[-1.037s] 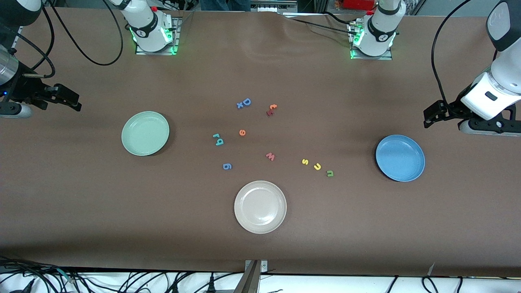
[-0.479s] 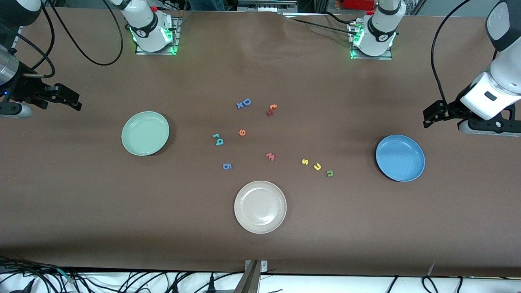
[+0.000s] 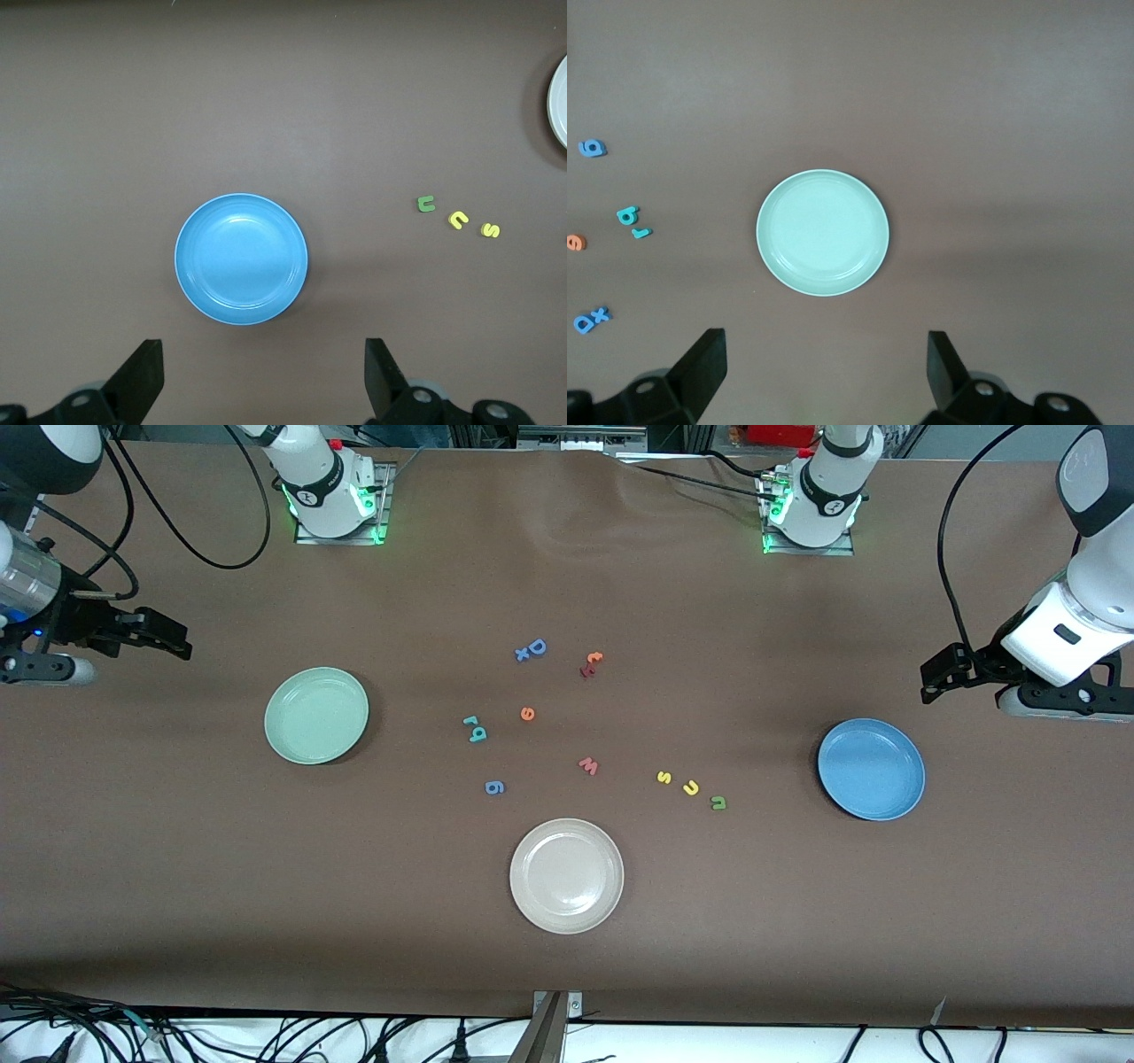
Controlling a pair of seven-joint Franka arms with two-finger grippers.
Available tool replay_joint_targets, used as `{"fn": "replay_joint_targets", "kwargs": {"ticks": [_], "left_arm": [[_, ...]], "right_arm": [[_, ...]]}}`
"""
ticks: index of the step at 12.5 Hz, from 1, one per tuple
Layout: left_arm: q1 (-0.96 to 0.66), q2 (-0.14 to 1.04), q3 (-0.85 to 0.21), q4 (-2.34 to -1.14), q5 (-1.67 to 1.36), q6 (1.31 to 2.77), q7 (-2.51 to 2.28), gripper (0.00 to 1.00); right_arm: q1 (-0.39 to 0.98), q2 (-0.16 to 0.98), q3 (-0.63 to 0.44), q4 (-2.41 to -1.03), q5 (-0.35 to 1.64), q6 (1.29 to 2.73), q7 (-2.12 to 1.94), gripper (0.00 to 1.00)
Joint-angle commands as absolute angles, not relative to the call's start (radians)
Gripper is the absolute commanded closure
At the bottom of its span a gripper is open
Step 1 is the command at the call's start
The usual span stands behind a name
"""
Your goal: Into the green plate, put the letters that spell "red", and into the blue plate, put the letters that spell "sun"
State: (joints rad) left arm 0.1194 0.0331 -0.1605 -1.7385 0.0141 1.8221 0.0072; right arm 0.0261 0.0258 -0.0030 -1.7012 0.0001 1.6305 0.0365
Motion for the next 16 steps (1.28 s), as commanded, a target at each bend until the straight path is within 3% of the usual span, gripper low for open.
{"fn": "replay_joint_targets", "kwargs": {"ticks": [1,6,14,16], "left_arm": [[0.121,0.040,-0.161,-1.715,-0.008,1.804,0.011,0.00],[0.117,0.040,-0.172,-1.715,-0.002,1.804,0.015,0.00],[0.019,0.133,-0.189,-1.735,-0.009,1.862,0.157,0.00],[-0.006,0.176,-0.189,-1.738,-0.011,1.940,0.338,0.00]], "right_arm": [[0.075,0.041,0.002,-1.707,-0.015,1.621,0.069,0.00],[0.234,0.095,0.003,-1.764,-0.015,1.672,0.332,0.00],[0.583,0.293,0.002,-1.873,-0.017,2.053,0.970,0.00],[0.627,0.354,0.003,-1.899,-0.017,2.182,1.031,0.00]]}}
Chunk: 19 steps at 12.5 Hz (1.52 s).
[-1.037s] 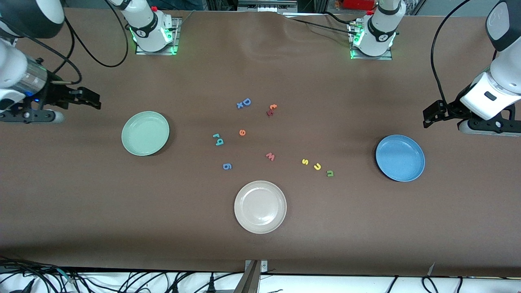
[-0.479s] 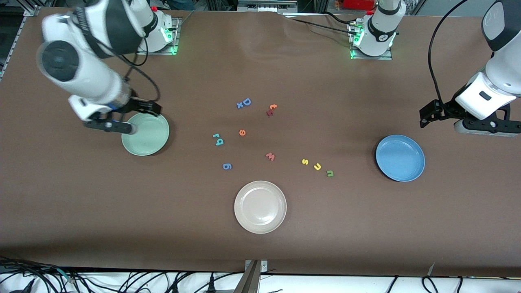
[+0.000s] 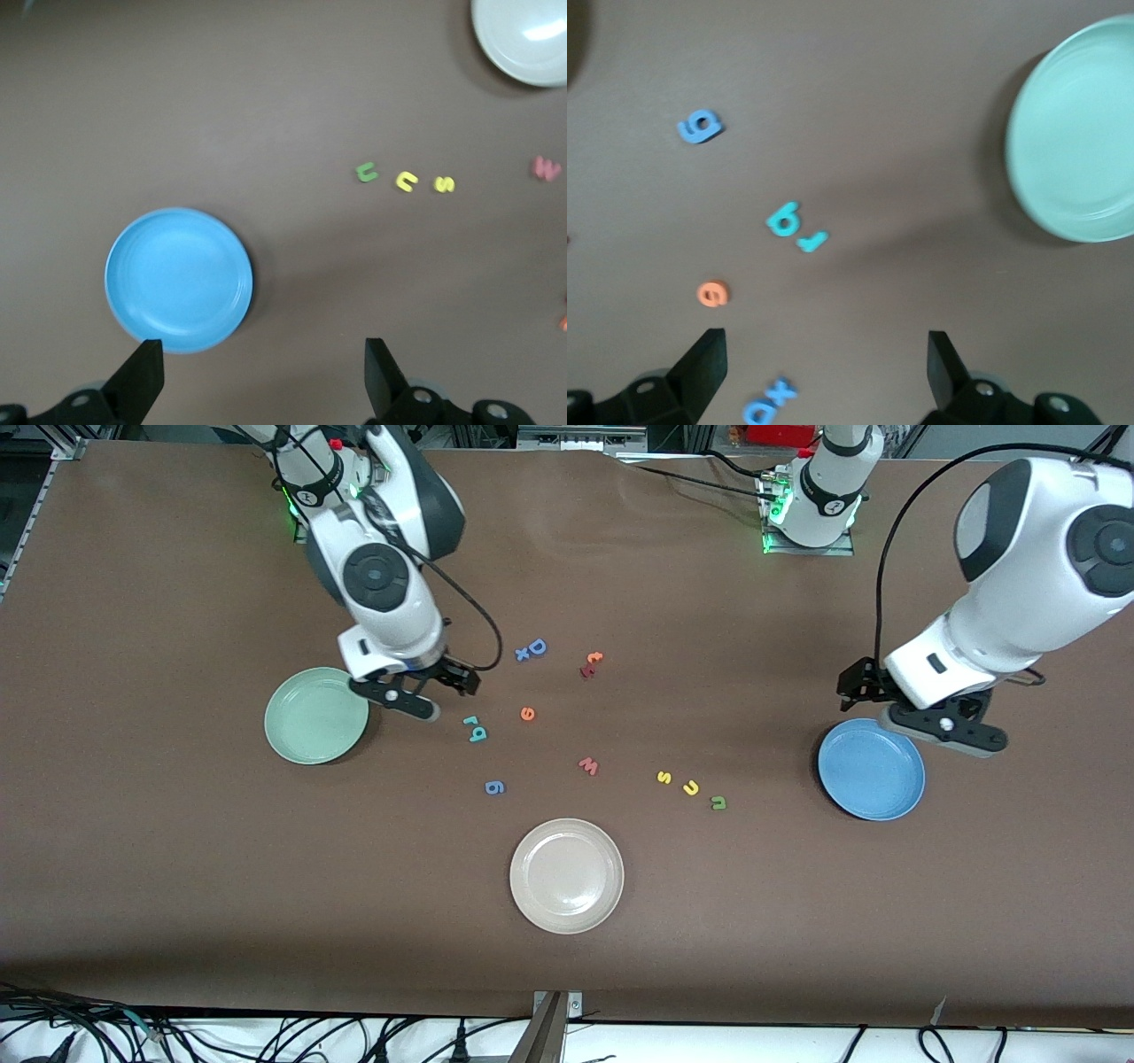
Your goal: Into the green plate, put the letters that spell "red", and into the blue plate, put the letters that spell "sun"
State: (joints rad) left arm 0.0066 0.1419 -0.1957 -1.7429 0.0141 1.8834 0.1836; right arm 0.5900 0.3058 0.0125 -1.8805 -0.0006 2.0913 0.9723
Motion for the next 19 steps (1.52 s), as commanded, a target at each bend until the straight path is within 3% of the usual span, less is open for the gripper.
{"fn": "replay_joint_targets", "kwargs": {"ticks": [1,4,7,11,15,19], "left_arm": [[-0.015,0.201,-0.189,-1.744,-0.011,1.971,0.447,0.00],[-0.049,0.270,-0.189,-1.746,-0.011,2.020,0.699,0.00],[-0.086,0.369,-0.189,-1.744,-0.008,2.060,0.863,0.00],[-0.121,0.468,-0.187,-1.749,0.002,2.241,0.972,0.00],[-0.172,0.593,-0.186,-1.746,0.116,2.432,1.032,0.00],[-0.199,0.637,-0.176,-1.747,0.277,2.479,1.032,0.02]], "right_arm": [[0.647,0.389,0.002,-1.899,-0.015,2.216,1.057,0.00],[0.705,0.489,0.003,-1.895,-0.015,2.357,1.130,0.05],[0.730,0.521,0.003,-1.890,-0.014,2.436,1.140,0.43],[0.758,0.592,0.000,-1.887,-0.012,2.571,1.140,0.44],[0.773,0.627,-0.008,-1.888,-0.028,2.608,1.137,0.44],[0.778,0.634,-0.023,-1.890,-0.040,2.609,1.137,0.50]]}}
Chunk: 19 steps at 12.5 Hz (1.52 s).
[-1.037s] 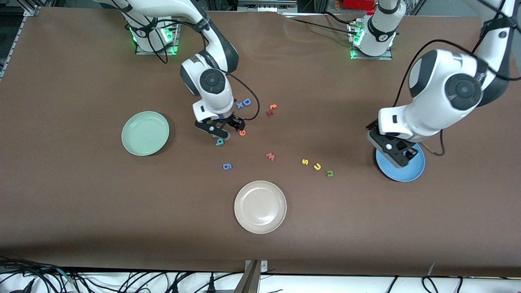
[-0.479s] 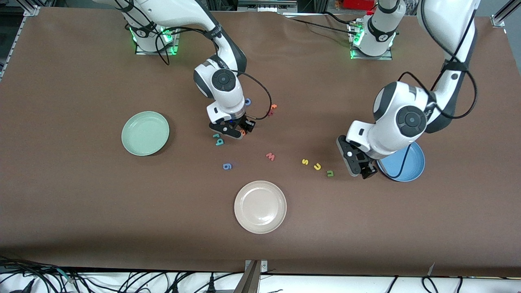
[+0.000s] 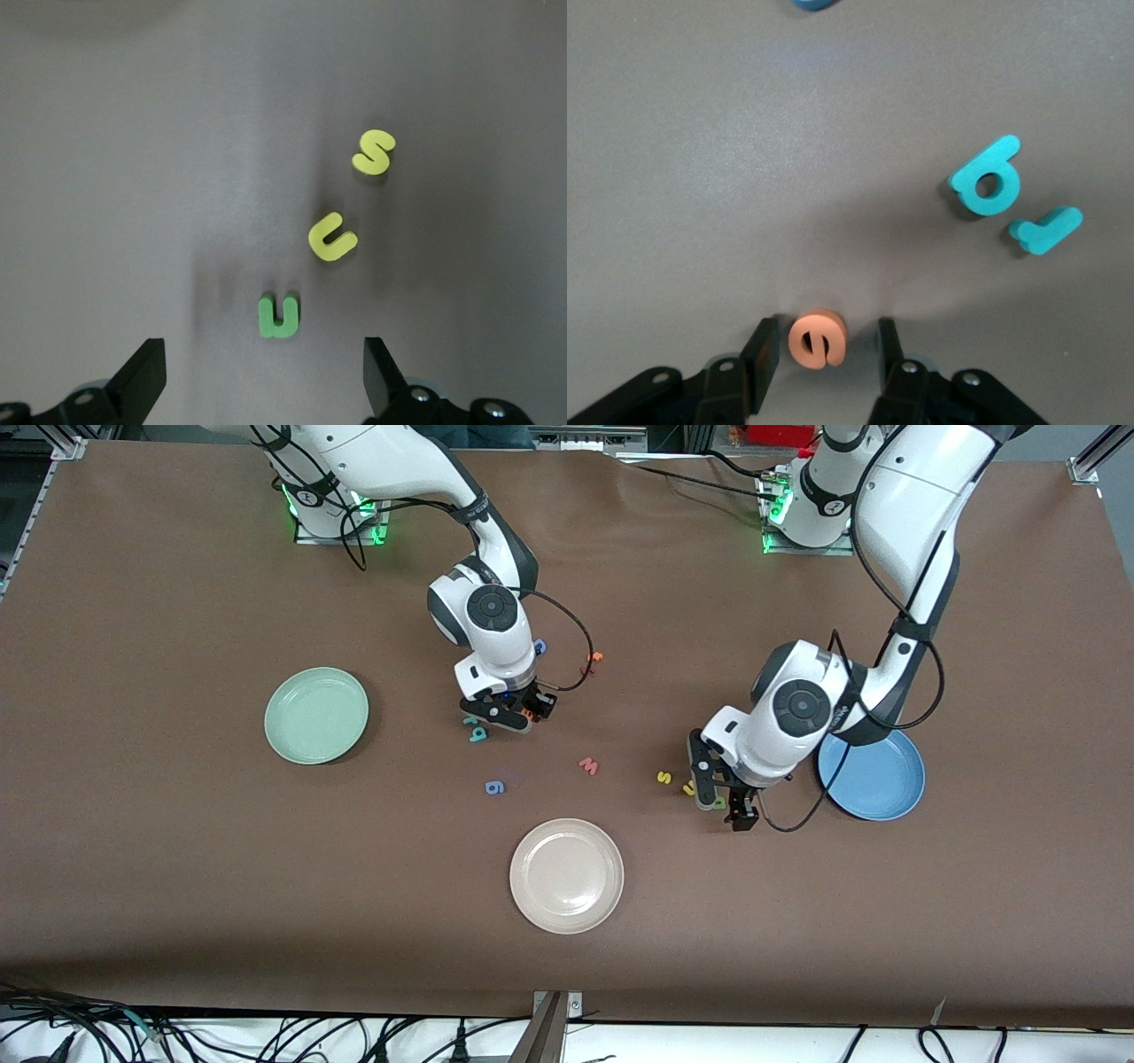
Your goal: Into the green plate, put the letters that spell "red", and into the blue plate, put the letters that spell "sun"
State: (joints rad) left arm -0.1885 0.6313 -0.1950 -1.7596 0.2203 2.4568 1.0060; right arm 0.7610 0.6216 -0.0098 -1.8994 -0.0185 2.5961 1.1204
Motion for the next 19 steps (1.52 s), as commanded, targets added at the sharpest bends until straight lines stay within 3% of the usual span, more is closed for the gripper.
{"fn": "replay_joint_targets", "kwargs": {"ticks": [1,4,6,8,9,12,16,19], "left_arm": [[-0.199,0.646,-0.167,-1.747,0.300,2.491,1.032,0.02],[-0.198,0.673,-0.137,-1.749,0.295,2.531,1.017,0.06],[-0.198,0.686,-0.137,-1.749,0.296,2.531,0.964,0.14],[-0.201,0.695,-0.137,-1.752,0.296,2.530,0.921,0.14],[-0.201,0.698,-0.137,-1.752,0.296,2.530,0.920,0.13],[-0.238,0.712,-0.137,-1.759,0.295,2.530,0.873,0.13],[-0.248,0.726,-0.137,-1.761,0.295,2.530,0.845,0.13],[-0.252,0.738,-0.137,-1.761,0.295,2.531,0.845,0.13]], "right_arm": [[0.779,0.634,-0.025,-1.888,-0.041,2.609,1.137,0.50],[0.788,0.646,-0.029,-1.888,-0.048,2.609,1.137,0.53],[0.788,0.646,-0.029,-1.888,-0.058,2.609,1.137,0.69],[0.788,0.644,-0.029,-1.888,-0.061,2.609,1.134,0.89],[0.788,0.640,-0.029,-1.888,-0.061,2.606,1.132,0.93],[0.787,0.606,-0.049,-1.888,-0.066,2.565,1.120,0.95],[0.782,0.474,-0.142,-1.888,-0.067,2.335,0.913,0.95],[0.778,0.410,-0.228,-1.908,-0.061,2.240,0.737,0.95]]}}
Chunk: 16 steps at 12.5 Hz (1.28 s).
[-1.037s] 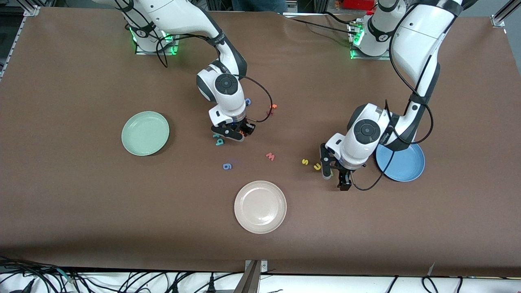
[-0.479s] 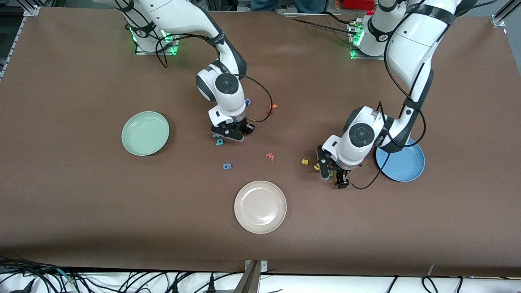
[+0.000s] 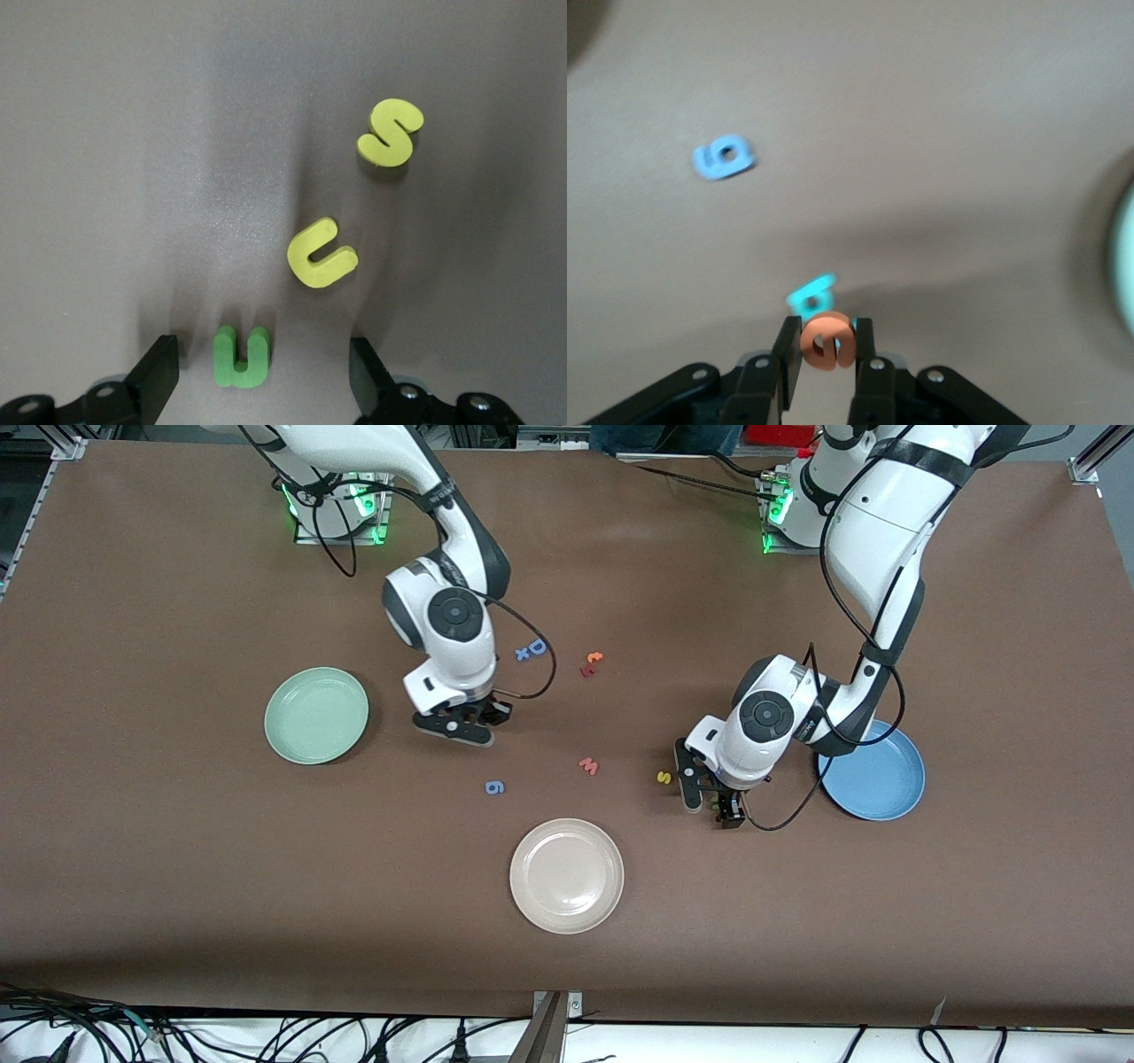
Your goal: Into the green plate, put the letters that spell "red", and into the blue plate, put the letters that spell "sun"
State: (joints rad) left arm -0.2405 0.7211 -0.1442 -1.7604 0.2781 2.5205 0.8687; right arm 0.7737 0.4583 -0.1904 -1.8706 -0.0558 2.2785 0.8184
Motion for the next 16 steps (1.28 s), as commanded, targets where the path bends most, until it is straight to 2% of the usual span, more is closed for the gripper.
{"fn": "replay_joint_targets", "kwargs": {"ticks": [1,4,5,7,8,9,12,14,16], "left_arm": [[-0.255,0.745,-0.137,-1.759,0.295,2.534,0.845,0.13],[-0.259,0.756,-0.137,-1.759,0.295,2.562,0.845,0.14],[-0.259,0.758,-0.137,-1.758,0.295,2.565,0.845,0.17],[-0.259,0.759,-0.137,-1.758,0.295,2.576,0.847,0.30],[-0.259,0.759,-0.137,-1.758,0.296,2.576,0.847,0.40],[-0.259,0.762,-0.137,-1.758,0.298,2.588,0.848,0.45],[-0.259,0.769,-0.137,-1.758,0.299,2.605,0.856,0.45],[-0.258,0.769,-0.135,-1.758,0.301,2.605,0.861,0.44],[-0.256,0.769,-0.121,-1.756,0.301,2.605,0.861,0.37]], "right_arm": [[0.776,0.382,-0.259,-1.943,-0.060,2.247,0.706,0.95],[0.775,0.325,-0.375,-2.043,-0.051,2.259,0.449,0.95],[0.775,0.315,-0.408,-2.071,-0.049,2.261,0.380,0.95],[0.773,0.313,-0.463,-2.109,-0.048,2.270,0.298,0.95],[0.773,0.313,-0.488,-2.143,-0.045,2.302,0.267,0.95],[0.770,0.313,-0.508,-2.184,-0.040,2.347,0.238,0.95],[0.732,0.328,-0.526,-2.321,-0.040,2.532,0.167,0.95],[0.719,0.353,-0.526,-2.335,-0.040,2.559,0.156,0.95],[0.718,0.374,-0.526,-2.333,-0.040,2.566,0.156,0.95]]}}
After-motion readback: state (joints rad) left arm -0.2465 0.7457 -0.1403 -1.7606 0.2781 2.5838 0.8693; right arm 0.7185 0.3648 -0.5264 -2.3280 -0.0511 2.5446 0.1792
